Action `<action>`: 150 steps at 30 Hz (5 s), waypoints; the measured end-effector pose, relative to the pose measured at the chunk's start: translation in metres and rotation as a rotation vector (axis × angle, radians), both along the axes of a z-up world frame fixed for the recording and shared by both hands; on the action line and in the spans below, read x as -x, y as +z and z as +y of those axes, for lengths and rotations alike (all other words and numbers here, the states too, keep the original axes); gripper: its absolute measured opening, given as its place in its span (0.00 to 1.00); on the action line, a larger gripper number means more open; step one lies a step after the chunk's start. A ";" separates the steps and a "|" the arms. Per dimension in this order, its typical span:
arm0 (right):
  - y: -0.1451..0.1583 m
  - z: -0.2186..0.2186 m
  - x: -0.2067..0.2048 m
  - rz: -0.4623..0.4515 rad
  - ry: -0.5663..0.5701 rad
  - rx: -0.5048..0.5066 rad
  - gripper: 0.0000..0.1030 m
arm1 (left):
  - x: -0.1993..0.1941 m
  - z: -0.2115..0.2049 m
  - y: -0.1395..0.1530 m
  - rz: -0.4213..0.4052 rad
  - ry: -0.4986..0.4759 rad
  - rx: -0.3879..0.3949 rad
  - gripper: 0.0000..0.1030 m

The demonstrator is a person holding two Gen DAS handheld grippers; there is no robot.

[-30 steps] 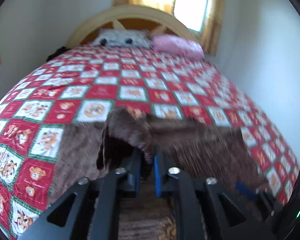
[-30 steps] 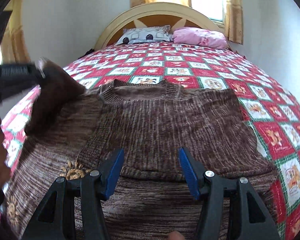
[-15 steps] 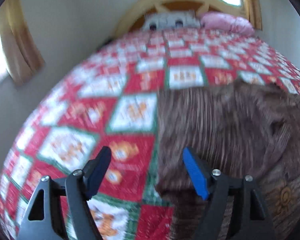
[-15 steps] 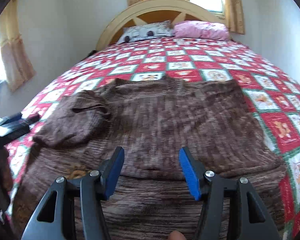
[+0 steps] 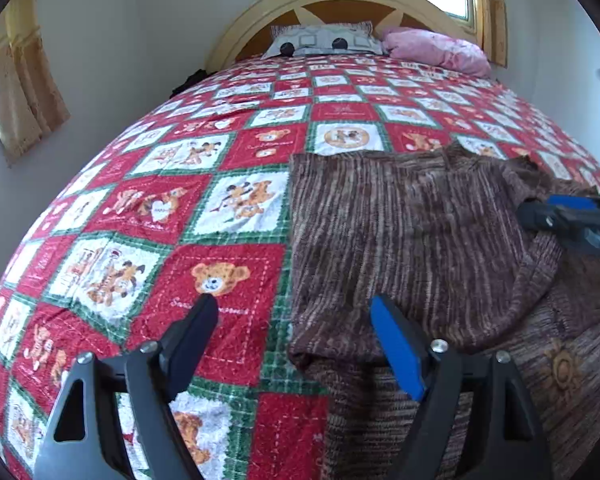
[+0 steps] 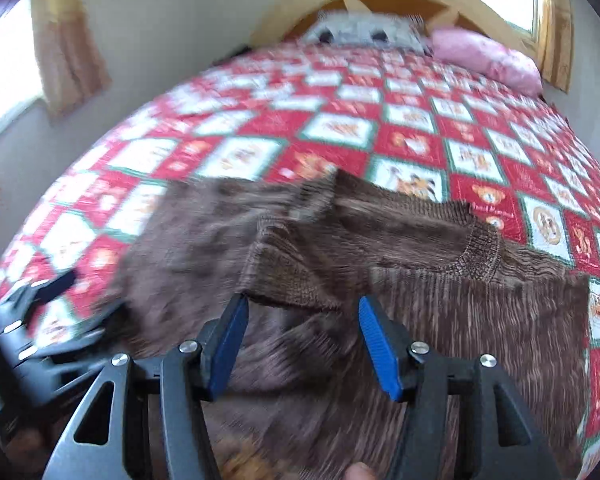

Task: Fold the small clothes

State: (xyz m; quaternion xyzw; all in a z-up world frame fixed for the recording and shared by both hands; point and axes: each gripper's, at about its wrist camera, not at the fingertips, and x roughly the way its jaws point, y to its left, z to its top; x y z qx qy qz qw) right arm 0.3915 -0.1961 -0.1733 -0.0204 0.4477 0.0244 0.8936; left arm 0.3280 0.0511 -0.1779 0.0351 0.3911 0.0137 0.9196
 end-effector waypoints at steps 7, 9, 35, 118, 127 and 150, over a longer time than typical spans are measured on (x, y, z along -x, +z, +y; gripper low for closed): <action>0.016 -0.065 0.022 -0.047 -0.182 -0.097 0.57 | -0.003 0.008 -0.002 0.010 -0.004 0.068 0.79; 0.026 -0.052 0.034 -0.080 -0.094 -0.148 0.57 | -0.002 0.012 -0.001 0.006 0.003 0.092 0.79; -0.017 -0.024 0.082 -0.004 0.237 -0.068 0.04 | 0.000 0.024 -0.001 0.005 -0.027 0.220 0.85; -0.015 -0.009 -0.020 0.035 0.098 -0.010 0.25 | 0.014 0.027 -0.008 0.059 -0.009 0.192 0.99; -0.005 -0.045 -0.002 0.014 0.046 -0.138 0.29 | 0.012 0.029 -0.009 0.063 -0.014 0.222 0.99; -0.004 -0.144 0.139 -0.031 -0.082 -0.117 0.31 | 0.086 0.008 0.006 0.101 -0.074 0.197 0.99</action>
